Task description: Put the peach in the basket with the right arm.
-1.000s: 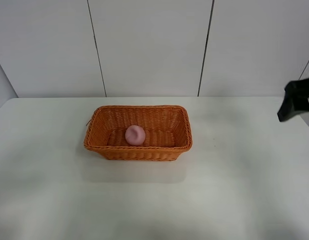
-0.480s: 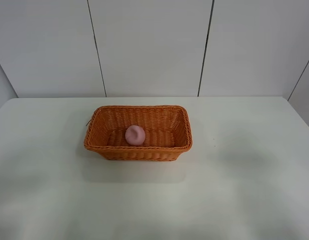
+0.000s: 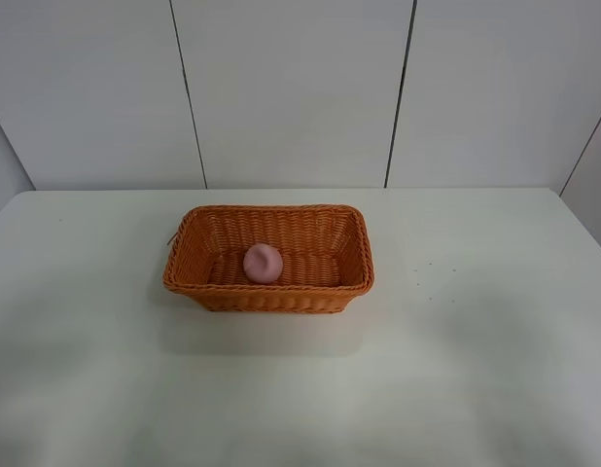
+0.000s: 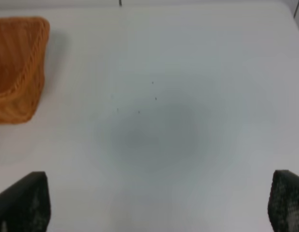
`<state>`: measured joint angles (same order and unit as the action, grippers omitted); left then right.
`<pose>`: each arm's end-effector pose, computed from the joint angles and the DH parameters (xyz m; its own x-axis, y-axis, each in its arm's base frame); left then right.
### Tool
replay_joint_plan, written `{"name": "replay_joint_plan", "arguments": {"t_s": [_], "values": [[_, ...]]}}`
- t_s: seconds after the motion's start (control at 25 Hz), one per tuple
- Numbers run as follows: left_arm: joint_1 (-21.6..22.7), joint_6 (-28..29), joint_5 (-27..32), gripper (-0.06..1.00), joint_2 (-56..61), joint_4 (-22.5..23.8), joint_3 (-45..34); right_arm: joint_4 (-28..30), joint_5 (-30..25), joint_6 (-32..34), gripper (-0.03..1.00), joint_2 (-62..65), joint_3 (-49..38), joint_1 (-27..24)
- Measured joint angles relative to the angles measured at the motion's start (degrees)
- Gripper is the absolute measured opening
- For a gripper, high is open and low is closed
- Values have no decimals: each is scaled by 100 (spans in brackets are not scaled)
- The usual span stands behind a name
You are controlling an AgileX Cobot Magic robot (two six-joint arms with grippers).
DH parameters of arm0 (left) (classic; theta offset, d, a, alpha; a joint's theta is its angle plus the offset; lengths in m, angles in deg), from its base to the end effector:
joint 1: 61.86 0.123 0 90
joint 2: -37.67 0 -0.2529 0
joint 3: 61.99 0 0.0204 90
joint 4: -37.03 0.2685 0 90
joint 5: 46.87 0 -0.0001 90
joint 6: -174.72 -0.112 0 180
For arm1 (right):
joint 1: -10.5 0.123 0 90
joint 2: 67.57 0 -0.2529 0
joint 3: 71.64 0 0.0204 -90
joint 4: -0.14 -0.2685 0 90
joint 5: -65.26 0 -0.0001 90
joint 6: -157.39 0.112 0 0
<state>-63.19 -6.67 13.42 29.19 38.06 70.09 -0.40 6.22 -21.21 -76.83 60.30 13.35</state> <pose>0.0623 0.0003 0.2755 -0.4484 0.0436 -0.8928 0.0241 0.9990 0.0366 0.0656 0.0042 0.2760 -0.4449 0.0072 -0.8955 -0.0439 0.9986 0.0298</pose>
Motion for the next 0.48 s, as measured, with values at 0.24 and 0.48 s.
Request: {"name": "replay_joint_plan", "arguments": {"t_s": [0.24, 0.48], "values": [[0, 0, 0, 99, 0, 0, 0, -6, -5, 65, 70, 67, -3, 0], [0, 0, 0, 99, 0, 0, 0, -6, -5, 81, 70, 67, -3, 0]]}}
